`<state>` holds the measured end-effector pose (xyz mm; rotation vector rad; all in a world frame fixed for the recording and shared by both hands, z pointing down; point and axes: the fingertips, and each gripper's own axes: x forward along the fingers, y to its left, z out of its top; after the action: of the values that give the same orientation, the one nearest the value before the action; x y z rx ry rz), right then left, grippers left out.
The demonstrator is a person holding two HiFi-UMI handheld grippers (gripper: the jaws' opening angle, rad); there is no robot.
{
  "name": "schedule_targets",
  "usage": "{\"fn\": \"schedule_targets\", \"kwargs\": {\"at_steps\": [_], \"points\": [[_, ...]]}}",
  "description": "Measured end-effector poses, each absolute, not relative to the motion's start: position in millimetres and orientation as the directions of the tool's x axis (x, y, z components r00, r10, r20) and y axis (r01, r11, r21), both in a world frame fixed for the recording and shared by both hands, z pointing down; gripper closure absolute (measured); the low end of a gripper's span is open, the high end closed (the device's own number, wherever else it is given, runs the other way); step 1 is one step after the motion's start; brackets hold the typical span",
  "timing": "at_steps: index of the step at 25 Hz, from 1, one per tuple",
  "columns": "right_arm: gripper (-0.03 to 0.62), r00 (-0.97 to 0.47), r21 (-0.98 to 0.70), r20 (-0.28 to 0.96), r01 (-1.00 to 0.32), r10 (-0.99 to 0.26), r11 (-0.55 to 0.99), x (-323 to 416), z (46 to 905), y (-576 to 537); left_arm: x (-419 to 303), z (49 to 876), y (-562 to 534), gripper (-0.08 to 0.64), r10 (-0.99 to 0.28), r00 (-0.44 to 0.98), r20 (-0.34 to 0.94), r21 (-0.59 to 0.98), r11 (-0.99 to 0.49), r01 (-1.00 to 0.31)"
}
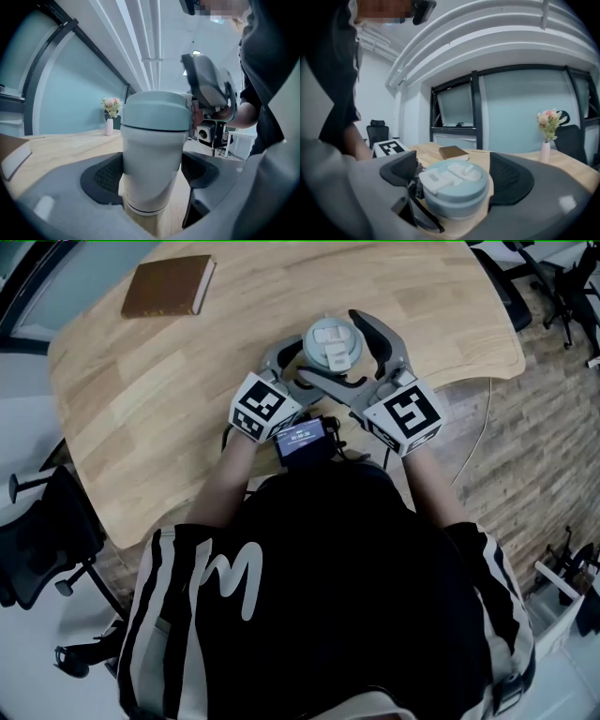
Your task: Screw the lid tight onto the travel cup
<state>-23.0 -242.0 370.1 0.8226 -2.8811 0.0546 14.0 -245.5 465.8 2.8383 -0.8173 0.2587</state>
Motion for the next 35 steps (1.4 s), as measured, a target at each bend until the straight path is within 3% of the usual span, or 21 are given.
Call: {"fn": "schedule_targets", "kwargs": {"at_steps": [4, 8, 10, 19, 25, 35], "points": [[0.117, -0.948, 0.006, 0.115, -0.299, -0.298, 0.954, -11.4, 358.3, -234.2, 14.7, 465.1, -245.0, 0.166, -0.506, 0.837, 0.208, 0.12, -0.836, -0.535], [0.112, -0.951, 0.07, 0.29, -0.09, -0.106, 0.994, -10.8, 373.8, -229.8, 13.6, 465.2, -244.1, 0.166, -0.503, 0.839, 0.208, 0.12, -0.838, -0.533], [0.106, -0.939, 0.054, 0.342, -0.023, -0.04, 0.998, -13.6, 378.1, -229.5, 14.0, 465.2, -244.4, 0.167, -0.502, 0.84, 0.208, 0.121, -0.839, -0.531], [0.106, -0.916, -0.024, 0.351, 0.2, 0.195, 0.98, -28.8, 386.6, -229.0, 13.8, 464.7, -244.9, 0.167, -0.495, 0.845, 0.201, 0.125, -0.843, -0.523], [0.106, -0.938, -0.056, 0.3, 0.161, 0.171, 0.985, -31.0, 387.2, -229.4, 12.7, 465.5, -244.5, 0.167, -0.492, 0.848, 0.198, 0.126, -0.845, -0.52], [0.107, -0.965, -0.025, 0.255, -0.076, -0.067, 0.997, -29.0, 386.3, -236.5, 13.2, 465.5, -245.0, 0.167, -0.493, 0.847, 0.199, 0.127, -0.844, -0.522]]}}
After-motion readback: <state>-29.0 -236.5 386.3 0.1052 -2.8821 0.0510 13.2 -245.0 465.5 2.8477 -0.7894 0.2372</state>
